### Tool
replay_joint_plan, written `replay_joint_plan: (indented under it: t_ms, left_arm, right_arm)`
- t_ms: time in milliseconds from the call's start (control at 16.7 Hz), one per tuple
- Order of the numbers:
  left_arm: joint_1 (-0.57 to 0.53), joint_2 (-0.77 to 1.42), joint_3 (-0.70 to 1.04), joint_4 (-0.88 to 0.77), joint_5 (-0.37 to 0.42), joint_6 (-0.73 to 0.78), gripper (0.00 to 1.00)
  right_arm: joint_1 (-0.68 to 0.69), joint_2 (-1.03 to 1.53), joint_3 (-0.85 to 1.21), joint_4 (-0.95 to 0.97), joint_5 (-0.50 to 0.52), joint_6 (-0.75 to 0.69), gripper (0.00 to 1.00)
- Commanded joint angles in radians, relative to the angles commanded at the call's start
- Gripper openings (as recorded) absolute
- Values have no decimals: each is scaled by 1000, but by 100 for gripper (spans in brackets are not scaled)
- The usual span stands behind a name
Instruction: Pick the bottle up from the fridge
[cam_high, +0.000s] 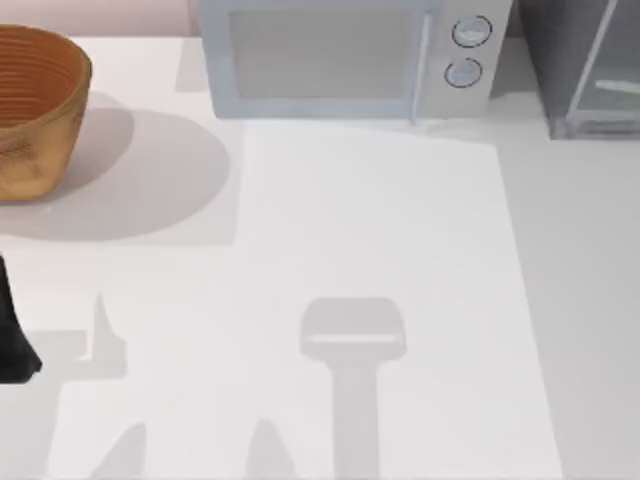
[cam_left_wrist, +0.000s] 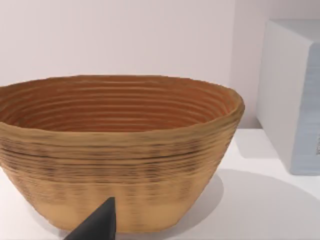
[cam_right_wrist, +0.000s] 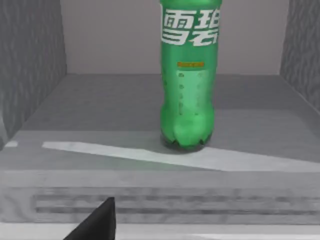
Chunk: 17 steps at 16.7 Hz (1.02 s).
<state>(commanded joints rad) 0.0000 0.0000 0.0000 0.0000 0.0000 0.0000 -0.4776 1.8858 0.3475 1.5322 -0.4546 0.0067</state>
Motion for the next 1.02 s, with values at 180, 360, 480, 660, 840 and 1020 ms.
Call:
replay_joint_plan:
  t_ms: [180, 360, 480, 660, 840, 1020]
  left_arm:
    - [0, 0, 0, 0, 0, 0, 100]
    - [0, 0, 0, 0, 0, 0, 100]
    - [0, 0, 0, 0, 0, 0, 100]
    - [0, 0, 0, 0, 0, 0, 100]
    - [0, 0, 0, 0, 0, 0, 100]
    - [0, 0, 0, 0, 0, 0, 100]
  right_arm:
    - [58, 89, 207, -106, 63, -2, 100]
    - [122, 180, 430, -226, 131, -1, 100]
    - [162, 226, 544, -297, 172, -1, 100]
    - [201, 262, 636, -369, 213, -1, 100]
    - [206, 265, 646, -377, 218, -1, 100]
    - [202, 263, 646, -376, 215, -1, 100]
